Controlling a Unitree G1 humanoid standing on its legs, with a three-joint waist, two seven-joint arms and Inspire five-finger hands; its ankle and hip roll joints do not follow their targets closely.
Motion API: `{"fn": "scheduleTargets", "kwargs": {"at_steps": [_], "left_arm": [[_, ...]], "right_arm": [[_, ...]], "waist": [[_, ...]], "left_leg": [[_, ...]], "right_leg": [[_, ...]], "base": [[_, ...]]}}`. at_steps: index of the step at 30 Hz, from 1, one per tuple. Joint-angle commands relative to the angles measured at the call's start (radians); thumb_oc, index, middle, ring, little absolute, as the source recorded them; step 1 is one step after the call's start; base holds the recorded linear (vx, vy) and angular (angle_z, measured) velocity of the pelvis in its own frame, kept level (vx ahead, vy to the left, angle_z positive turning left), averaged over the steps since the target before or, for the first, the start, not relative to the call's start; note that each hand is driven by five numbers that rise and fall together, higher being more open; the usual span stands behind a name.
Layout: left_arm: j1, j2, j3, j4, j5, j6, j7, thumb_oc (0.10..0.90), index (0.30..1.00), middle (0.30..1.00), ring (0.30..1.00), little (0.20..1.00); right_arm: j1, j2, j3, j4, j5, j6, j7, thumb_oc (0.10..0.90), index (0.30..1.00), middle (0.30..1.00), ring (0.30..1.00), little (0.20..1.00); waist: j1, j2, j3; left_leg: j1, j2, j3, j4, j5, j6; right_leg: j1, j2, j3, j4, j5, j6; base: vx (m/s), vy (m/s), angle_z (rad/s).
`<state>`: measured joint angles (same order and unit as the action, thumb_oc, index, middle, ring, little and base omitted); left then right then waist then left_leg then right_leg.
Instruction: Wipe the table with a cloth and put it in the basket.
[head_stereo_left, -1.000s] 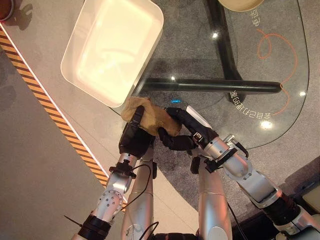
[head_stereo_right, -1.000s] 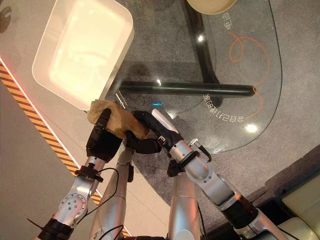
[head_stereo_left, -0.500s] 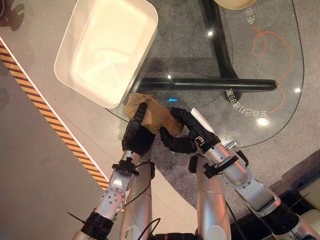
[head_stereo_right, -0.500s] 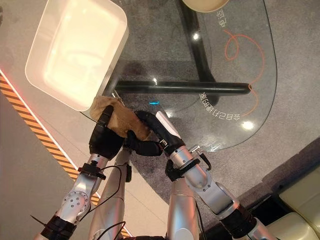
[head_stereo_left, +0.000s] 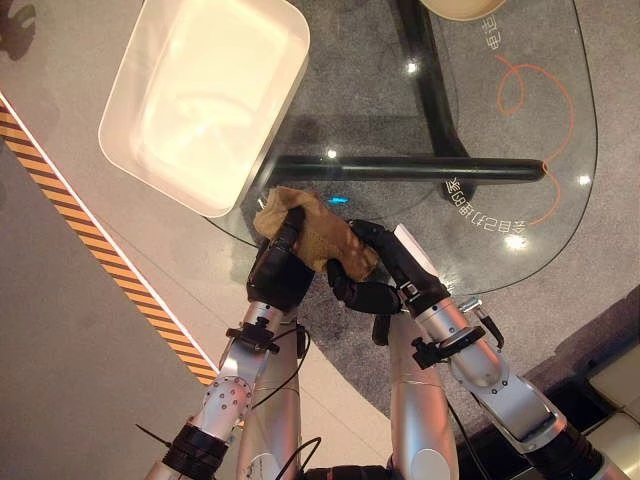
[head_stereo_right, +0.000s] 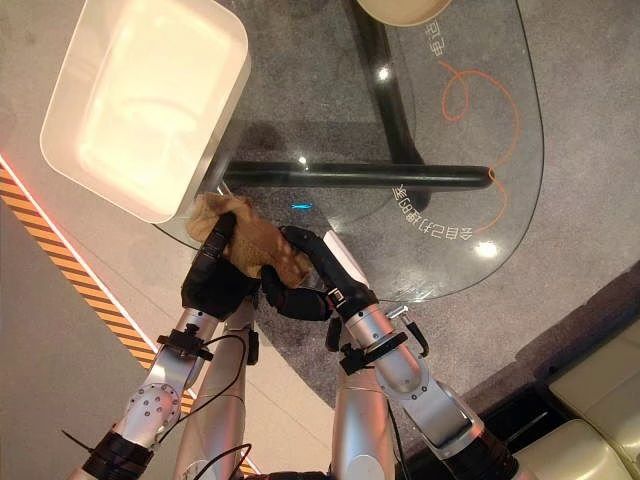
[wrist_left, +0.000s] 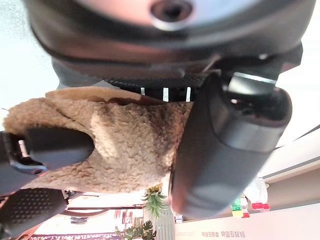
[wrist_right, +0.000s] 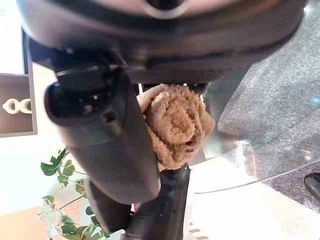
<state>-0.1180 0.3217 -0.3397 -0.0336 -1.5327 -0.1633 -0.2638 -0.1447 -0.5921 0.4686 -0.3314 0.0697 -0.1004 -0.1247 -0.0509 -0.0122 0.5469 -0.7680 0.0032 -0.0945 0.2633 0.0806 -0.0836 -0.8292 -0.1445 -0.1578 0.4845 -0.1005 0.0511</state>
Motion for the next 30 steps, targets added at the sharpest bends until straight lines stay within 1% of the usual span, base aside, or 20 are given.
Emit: {"fn": "scheduleTargets", "kwargs": {"at_steps": [1, 13, 16, 18, 19, 21, 27, 30], "left_arm": [[0.139, 0.013, 0.132, -0.201, -0.029, -0.057, -0.152, 0.1, 0.3, 0.3, 0.3, 0.2], [0.125, 0.009, 0.121, -0.196, 0.002, -0.062, -0.136, 0.1, 0.3, 0.3, 0.3, 0.2], [0.122, 0.006, 0.12, -0.194, 0.018, -0.062, -0.133, 0.1, 0.3, 0.3, 0.3, 0.2], [0.119, 0.002, 0.12, -0.191, 0.019, -0.061, -0.133, 0.1, 0.3, 0.3, 0.3, 0.2], [0.118, 0.002, 0.121, -0.187, 0.016, -0.061, -0.137, 0.1, 0.3, 0.3, 0.3, 0.2], [0.114, 0.001, 0.12, -0.182, 0.013, -0.06, -0.139, 0.1, 0.3, 0.3, 0.3, 0.2], [0.116, -0.013, 0.113, -0.184, 0.019, -0.061, -0.137, 0.1, 0.3, 0.3, 0.3, 0.2], [0.115, -0.015, 0.112, -0.186, 0.021, -0.062, -0.134, 0.1, 0.3, 0.3, 0.3, 0.2]], "right_arm": [[0.035, -0.027, -0.255, -0.049, 0.061, -0.054, -0.153, 0.8, 0.9, 0.9, 0.9, 0.9], [0.009, -0.01, -0.236, -0.05, 0.082, -0.043, -0.164, 0.8, 0.9, 0.9, 0.9, 0.9], [0.009, 0.002, -0.231, -0.043, 0.153, -0.06, -0.156, 0.8, 0.9, 0.9, 0.9, 0.9], [0.008, 0.016, -0.228, -0.039, 0.238, -0.086, -0.123, 0.8, 0.9, 0.9, 0.9, 0.9], [0.012, 0.03, -0.227, -0.037, 0.315, -0.11, -0.097, 0.8, 0.9, 0.9, 0.9, 0.9], [0.016, 0.045, -0.221, -0.035, 0.372, -0.127, -0.067, 0.8, 0.9, 0.9, 0.9, 0.9], [0.032, 0.087, -0.204, -0.046, 0.449, -0.174, -0.022, 0.8, 0.9, 0.9, 0.9, 0.9], [0.033, 0.099, -0.203, -0.049, 0.513, -0.188, 0.013, 0.8, 0.9, 0.9, 0.9, 0.9]], "waist": [[0.022, -0.006, -0.027], [0.025, -0.007, -0.027], [0.025, -0.008, -0.027], [0.026, -0.007, -0.027], [0.025, -0.007, -0.027], [0.025, -0.008, -0.027], [0.024, -0.005, -0.027], [0.024, -0.005, -0.027]], "left_leg": [[-0.018, -0.067, 0.161, 0.078, -0.093, 0.079], [-0.02, -0.07, 0.157, 0.069, -0.091, 0.079], [-0.021, -0.07, 0.157, 0.071, -0.091, 0.078], [-0.022, -0.07, 0.157, 0.072, -0.091, 0.078], [-0.021, -0.07, 0.157, 0.072, -0.091, 0.077], [-0.019, -0.071, 0.156, 0.071, -0.091, 0.077], [-0.023, -0.072, 0.158, 0.071, -0.088, 0.078], [-0.023, -0.071, 0.159, 0.07, -0.087, 0.078]], "right_leg": [[0.028, 0.111, 0.033, -0.164, 0.136, 0.027], [0.028, 0.112, 0.03, -0.171, 0.135, 0.026], [0.027, 0.111, 0.029, -0.17, 0.135, 0.026], [0.025, 0.111, 0.03, -0.169, 0.135, 0.025], [0.026, 0.111, 0.03, -0.169, 0.135, 0.025], [0.028, 0.111, 0.031, -0.172, 0.136, 0.025], [0.026, 0.112, 0.032, -0.174, 0.137, 0.023], [0.024, 0.112, 0.033, -0.174, 0.138, 0.022]], "base": [[0.0, 0.0, 0.0], [0.0, 0.0, 0.0], [0.0, 0.0, 0.0], [0.0, 0.0, 0.0], [0.0, 0.0, 0.0], [0.0, 0.0, 0.0], [0.0, 0.0, 0.0], [0.0, 0.0, 0.0]]}}
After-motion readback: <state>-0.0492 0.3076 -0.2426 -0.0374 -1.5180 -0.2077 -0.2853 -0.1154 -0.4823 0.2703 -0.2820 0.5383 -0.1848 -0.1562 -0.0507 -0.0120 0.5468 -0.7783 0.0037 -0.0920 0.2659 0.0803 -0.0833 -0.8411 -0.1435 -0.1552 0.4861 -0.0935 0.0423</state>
